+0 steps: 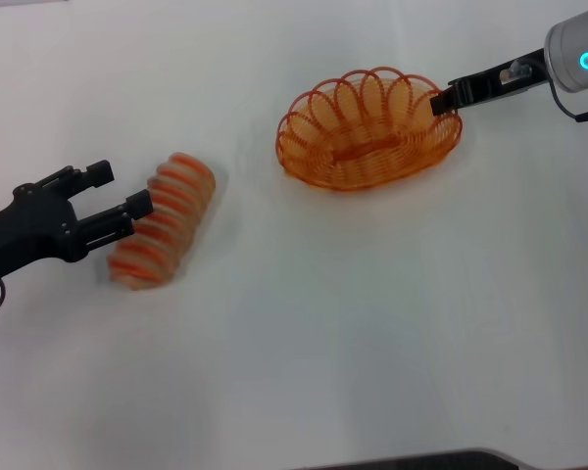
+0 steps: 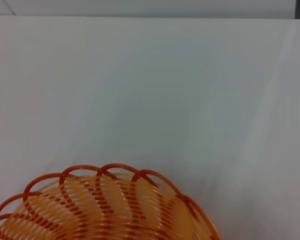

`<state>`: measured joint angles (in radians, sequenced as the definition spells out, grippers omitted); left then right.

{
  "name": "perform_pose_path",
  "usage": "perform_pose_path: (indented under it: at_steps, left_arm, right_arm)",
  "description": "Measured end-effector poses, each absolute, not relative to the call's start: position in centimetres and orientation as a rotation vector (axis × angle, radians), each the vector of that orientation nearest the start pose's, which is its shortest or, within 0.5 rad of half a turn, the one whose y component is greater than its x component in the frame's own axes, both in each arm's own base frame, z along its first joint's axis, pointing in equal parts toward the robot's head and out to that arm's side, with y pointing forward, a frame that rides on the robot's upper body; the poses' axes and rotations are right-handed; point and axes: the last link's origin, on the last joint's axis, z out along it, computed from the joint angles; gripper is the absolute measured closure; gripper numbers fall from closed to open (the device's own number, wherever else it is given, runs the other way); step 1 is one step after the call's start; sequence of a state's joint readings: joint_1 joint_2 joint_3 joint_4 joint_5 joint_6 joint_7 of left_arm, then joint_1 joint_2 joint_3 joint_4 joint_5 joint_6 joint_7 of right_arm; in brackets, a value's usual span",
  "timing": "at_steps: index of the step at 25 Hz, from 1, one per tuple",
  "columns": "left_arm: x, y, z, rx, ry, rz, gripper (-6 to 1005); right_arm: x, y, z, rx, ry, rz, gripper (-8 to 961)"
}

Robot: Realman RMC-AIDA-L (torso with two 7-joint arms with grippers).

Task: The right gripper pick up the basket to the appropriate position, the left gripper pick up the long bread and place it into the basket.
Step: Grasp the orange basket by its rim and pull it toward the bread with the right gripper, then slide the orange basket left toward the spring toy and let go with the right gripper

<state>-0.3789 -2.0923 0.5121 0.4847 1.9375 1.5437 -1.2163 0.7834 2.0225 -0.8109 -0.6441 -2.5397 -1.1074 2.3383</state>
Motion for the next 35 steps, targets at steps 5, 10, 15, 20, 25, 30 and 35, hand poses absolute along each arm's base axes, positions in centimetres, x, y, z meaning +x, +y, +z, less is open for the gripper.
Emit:
perform_pose_path:
  at_steps: [5,10,15,20,25,30,35]
  left_arm:
    - [-31.7,28.1,-1.0,-2.447,-0.831,-0.863,191]
    - [-31.6,28.1,-1.0,-2.448,-0.828,-0.864,192]
    - [-31.7,28.2,-1.0,-2.447,-0.814,-0.856,192]
    - [-31.6,28.4,-1.1,-2.442,-0.812,-0.850,192]
    - [-31.6,28.7,-1.2,-2.438,-0.810,-0.840,192]
    - [-31.4,29.0,-1.4,-2.441,-0.806,-0.832,192]
    - [-31.4,29.2,-1.5,-2.435,-0.809,-0.821,192]
  right_arm:
    - [26.7,41.7,0.6,-2.285,1.371,-0.004,855]
    - [26.6,41.3,0.9,-2.299,1.409,0.050,875]
    - [26.3,40.8,1.6,-2.336,1.453,0.122,874]
    - [26.6,40.4,2.0,-2.341,1.486,0.145,873]
    - [26.7,40.0,1.9,-2.335,1.533,0.160,874]
    - [26.2,39.8,0.8,-2.329,1.582,0.182,878]
    - [25.8,39.8,-0.1,-2.299,1.613,0.210,878]
